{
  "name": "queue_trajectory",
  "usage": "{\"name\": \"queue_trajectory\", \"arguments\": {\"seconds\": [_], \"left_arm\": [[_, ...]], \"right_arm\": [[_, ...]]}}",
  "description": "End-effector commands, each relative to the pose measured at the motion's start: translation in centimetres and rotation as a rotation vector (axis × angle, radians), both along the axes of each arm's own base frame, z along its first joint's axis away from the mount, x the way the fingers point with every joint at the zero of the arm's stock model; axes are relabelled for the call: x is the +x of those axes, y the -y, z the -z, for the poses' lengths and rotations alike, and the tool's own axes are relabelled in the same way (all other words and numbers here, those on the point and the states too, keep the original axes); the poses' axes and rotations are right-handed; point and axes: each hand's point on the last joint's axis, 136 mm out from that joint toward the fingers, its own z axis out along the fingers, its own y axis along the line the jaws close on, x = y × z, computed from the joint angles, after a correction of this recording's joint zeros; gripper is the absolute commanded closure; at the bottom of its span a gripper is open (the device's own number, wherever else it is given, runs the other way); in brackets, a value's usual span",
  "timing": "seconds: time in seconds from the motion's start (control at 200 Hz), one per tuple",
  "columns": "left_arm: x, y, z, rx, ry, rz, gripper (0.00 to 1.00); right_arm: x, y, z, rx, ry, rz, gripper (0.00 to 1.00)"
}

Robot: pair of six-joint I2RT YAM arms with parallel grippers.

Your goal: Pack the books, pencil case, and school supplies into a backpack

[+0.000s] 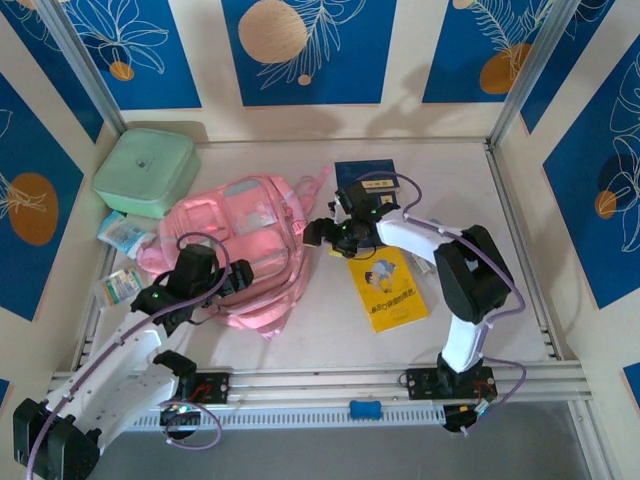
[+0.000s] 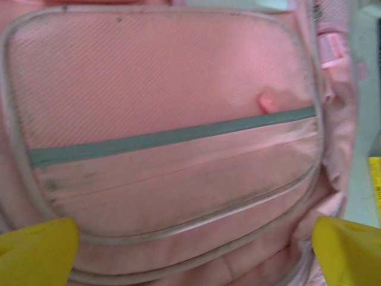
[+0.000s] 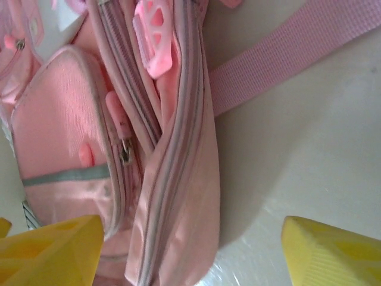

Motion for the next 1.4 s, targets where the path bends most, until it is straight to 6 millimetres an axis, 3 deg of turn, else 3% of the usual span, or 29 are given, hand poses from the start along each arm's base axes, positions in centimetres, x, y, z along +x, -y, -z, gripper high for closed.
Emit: {"name": "queue_trajectory", "arguments": {"seconds": [0.0, 0.215, 0.405, 0.5, 0.61, 0.755, 0.885, 1.071, 1.151, 1.346, 1.396], "left_arm": [[-1.5, -1.4, 1.6, 0.051, -0.067, -0.043, 0.01], [-2.7, -2.5, 4.1, 0.091, -0.139, -0.082, 0.01], [-2.4, -1.6, 5.2, 0.040, -0.130, -0.074, 0.01], [-1.7, -0.7, 5.4, -0.005, -0.104, -0.062, 0.01], [-0.5, 0.3, 5.3, -0.043, -0.076, -0.046, 0.01], [1.7, 1.2, 4.5, -0.046, -0.019, -0.030, 0.01], [4.0, 1.9, 2.8, 0.003, 0.034, 0.020, 0.01], [6.7, 2.6, 1.8, 0.013, 0.052, 0.043, 0.01], [7.9, 2.2, 1.4, 0.033, 0.074, 0.040, 0.01], [9.1, 0.3, 1.0, 0.075, 0.059, 0.010, 0.01], [9.0, -0.1, 0.6, 0.091, 0.063, 0.012, 0.01]], "right_arm": [[0.5, -2.1, -0.6, 0.023, 0.023, -0.042, 0.29], [1.2, -3.9, 1.3, 0.008, 0.000, -0.072, 0.43], [1.5, -4.5, 1.5, 0.015, 0.006, -0.095, 0.69], [1.4, -4.4, 0.7, 0.036, 0.016, -0.100, 0.85], [0.9, -4.1, -1.9, 0.064, 0.073, -0.124, 1.00], [-0.8, -3.0, -4.4, 0.080, 0.120, -0.146, 1.00], [-3.6, -2.9, -5.8, 0.055, 0.152, -0.195, 1.00], [-7.3, -2.5, -5.3, 0.038, 0.130, -0.196, 1.00], [-9.0, -3.6, -4.6, 0.049, 0.133, -0.207, 1.00], [-10.5, -6.8, -3.5, 0.043, 0.110, -0.218, 1.00], [-10.3, -6.8, -3.7, 0.041, 0.129, -0.210, 0.94]]}}
